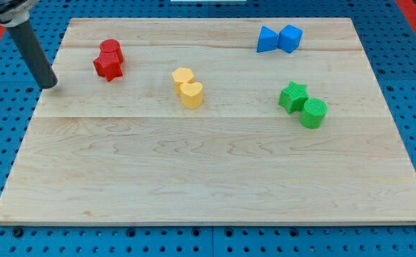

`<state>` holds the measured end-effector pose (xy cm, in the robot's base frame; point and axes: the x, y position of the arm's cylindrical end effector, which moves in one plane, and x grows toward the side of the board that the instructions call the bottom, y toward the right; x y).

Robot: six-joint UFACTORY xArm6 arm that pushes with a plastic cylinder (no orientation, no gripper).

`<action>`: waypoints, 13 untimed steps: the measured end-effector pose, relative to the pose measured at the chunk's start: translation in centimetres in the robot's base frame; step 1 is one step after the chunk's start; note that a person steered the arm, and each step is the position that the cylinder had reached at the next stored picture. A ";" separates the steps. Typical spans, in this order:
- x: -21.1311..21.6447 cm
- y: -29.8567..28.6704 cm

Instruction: Push the green blocks closer to the yellow blocks

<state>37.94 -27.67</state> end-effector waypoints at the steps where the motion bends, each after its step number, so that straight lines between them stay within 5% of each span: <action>1: 2.7 1.4; 2: 2.7 1.2; 4: 9.0 11.1; 7: 9.1 12.9; 8: 11.5 19.8; 10: 11.5 24.8; 13: 11.1 44.1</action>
<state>49.03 16.46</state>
